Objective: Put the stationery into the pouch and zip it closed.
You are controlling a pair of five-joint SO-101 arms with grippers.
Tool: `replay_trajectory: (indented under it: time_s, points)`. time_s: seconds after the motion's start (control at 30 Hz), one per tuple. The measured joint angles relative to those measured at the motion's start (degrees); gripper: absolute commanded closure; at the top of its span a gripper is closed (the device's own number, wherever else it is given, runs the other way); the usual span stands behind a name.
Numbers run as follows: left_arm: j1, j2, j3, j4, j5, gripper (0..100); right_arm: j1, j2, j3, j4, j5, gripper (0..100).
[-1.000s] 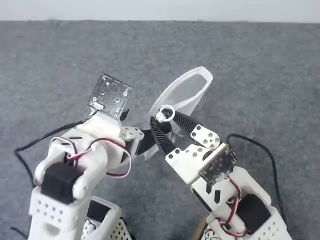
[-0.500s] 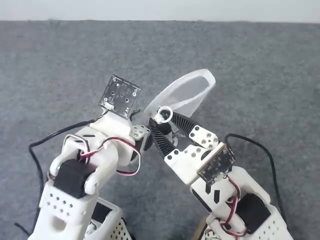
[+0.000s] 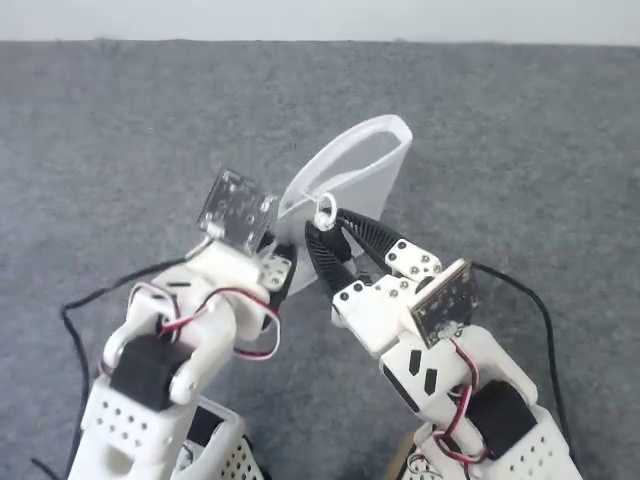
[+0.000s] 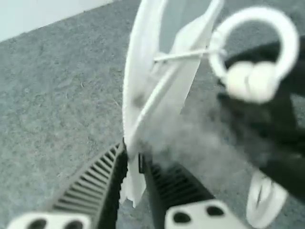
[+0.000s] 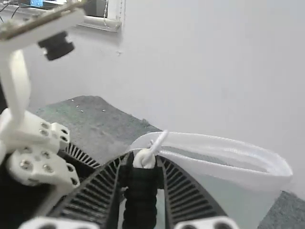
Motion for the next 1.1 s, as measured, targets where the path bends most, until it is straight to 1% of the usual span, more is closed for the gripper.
replay_trajectory:
  time_s: [0.2, 0.3, 0.4, 0.47, 0.57, 0.6, 0.63, 0.77, 1.03, 1.1]
  points:
    - [0.0, -8.8, 4.4, 0.0, -0.1, 99, 0.0, 0.0, 0.0, -0.4, -1.5, 99.2]
    - [0.0, -10.2, 5.4, 0.0, -0.6, 99, 0.0, 0.0, 0.0, -1.4, -4.0, 99.2]
    - [0.0, -10.6, 5.5, 0.0, -0.9, 99, 0.0, 0.0, 0.0, -1.4, -4.7, 99.2]
    - [0.0, -10.6, 5.5, 0.0, -0.9, 94, 0.0, 0.0, 0.0, -1.4, -4.7, 99.2]
    - [-0.1, -10.6, 5.5, 0.0, -0.9, 79, 0.0, 0.0, 0.0, -1.1, -4.8, 99.2]
    - [-0.1, -10.7, 5.5, 0.0, -0.9, 75, 0.0, 0.0, 0.0, -1.1, -4.8, 99.2]
    - [-0.2, -10.8, 5.5, 0.0, -0.9, 74, 0.0, -0.1, 0.0, -1.1, -4.8, 99.2]
    - [-0.2, -11.6, 5.5, -0.2, -0.9, 73, 0.0, -0.2, -0.1, -0.2, -3.3, 99.2]
    - [-0.2, -12.0, 5.5, -5.5, -0.9, 74, 0.0, -0.2, -2.6, 5.1, -2.0, 99.2]
    - [-0.2, -12.0, 5.5, -6.0, -0.9, 76, 0.0, -0.2, -2.7, 5.6, -2.0, 99.2]
